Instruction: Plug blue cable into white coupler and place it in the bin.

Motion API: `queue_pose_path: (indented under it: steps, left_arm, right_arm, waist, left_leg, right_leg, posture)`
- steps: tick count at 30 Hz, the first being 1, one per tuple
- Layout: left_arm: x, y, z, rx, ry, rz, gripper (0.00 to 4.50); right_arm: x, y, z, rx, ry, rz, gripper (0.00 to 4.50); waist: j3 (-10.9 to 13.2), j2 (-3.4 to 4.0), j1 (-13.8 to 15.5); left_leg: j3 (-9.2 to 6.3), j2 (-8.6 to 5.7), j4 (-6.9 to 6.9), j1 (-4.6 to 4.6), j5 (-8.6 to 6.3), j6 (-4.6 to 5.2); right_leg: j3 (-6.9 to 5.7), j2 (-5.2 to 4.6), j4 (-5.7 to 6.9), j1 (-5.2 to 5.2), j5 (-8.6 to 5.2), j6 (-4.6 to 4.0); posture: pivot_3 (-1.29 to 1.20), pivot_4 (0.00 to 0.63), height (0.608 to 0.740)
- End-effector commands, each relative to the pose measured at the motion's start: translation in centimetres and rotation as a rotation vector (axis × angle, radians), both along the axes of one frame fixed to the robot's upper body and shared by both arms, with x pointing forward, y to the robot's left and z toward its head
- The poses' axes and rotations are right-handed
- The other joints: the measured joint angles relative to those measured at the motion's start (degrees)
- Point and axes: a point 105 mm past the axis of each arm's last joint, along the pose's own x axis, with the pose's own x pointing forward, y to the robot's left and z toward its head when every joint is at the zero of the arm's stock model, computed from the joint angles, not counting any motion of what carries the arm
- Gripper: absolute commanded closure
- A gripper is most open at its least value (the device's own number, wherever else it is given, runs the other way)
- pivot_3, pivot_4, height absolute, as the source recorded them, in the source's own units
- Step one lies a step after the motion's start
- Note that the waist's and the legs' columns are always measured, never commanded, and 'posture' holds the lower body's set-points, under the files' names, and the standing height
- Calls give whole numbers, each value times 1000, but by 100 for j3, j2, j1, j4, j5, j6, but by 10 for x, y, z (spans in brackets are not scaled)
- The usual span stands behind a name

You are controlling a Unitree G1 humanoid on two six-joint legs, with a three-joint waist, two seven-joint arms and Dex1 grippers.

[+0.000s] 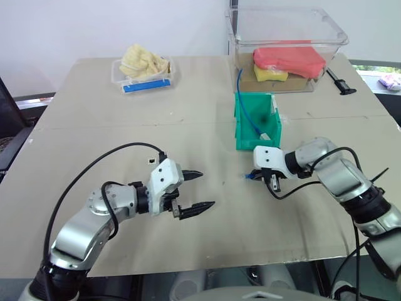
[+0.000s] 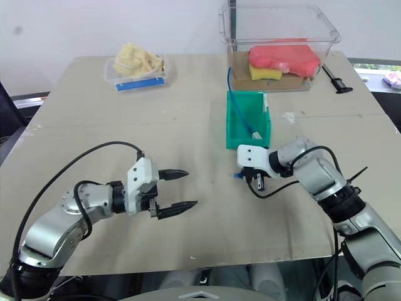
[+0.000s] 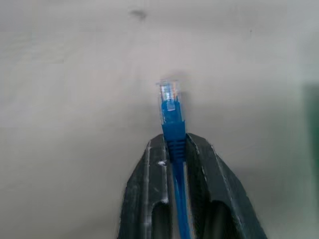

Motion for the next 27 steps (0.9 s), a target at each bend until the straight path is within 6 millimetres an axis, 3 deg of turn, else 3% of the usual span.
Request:
queue_pose_path:
  steps: [1, 5, 7, 12, 18, 26, 27]
  left_arm:
    - [5, -7, -2, 36, -38, -42, 0]
    - [17, -17, -4, 32, -35, -61, 0]
    - [22, -22, -6, 34, -35, -76, 0]
    - [39, -39, -13, 43, -25, -98, 0]
    - [60, -56, -18, 59, -19, -108, 0]
    - [75, -80, -29, 106, -20, -170, 0]
    - [75, -84, -31, 108, -18, -189, 249]
  right_arm:
    - [-3, -4, -1, 28, 9, -2, 2483]
    - [-23, -12, 31, 280, 28, -6, 1106]
    - [-36, -21, 41, 367, 28, -21, 142]
    - [-63, -55, 49, 502, -113, -148, 142]
    - [-93, -80, 47, 574, -253, -406, 142]
    - [-121, -83, 36, 568, -274, -563, 142]
    - [-122, -82, 36, 574, -272, -574, 111]
  waist:
    - [1, 1, -16]
    - [3, 6, 39]
    - [5, 10, 59]
    - [3, 9, 122]
    - [2, 11, 119]
    - [-3, 5, 97]
    - [-3, 5, 93]
  left_leg:
    - [-1, 0, -1, 1, 0, 0]
    - [-12, 2, -5, -8, -6, 3]
    - [-21, 2, -2, -28, -7, 3]
    - [-25, -19, 7, -57, -7, 4]
    - [-17, -22, 11, -52, -9, 8]
    - [-6, -22, 21, -36, -7, 9]
    - [-5, -22, 21, -35, -7, 9]
  right_leg:
    - [0, 0, 0, 0, 0, 0]
    - [-16, 3, 4, -3, -1, -2]
    - [-24, 3, 3, -17, 0, -2]
    - [-23, -2, 4, -41, 1, -1]
    - [-16, -1, 19, -41, 0, 1]
    - [-11, 1, 29, -28, -1, 5]
    - [-14, 2, 29, -25, -1, 5]
  posture:
    - [0, 150, 740]
    - [0, 150, 740]
    - [0, 150, 740]
    - [0, 150, 740]
    - [0, 150, 740]
    - [0, 150, 740]
    - [0, 150, 740]
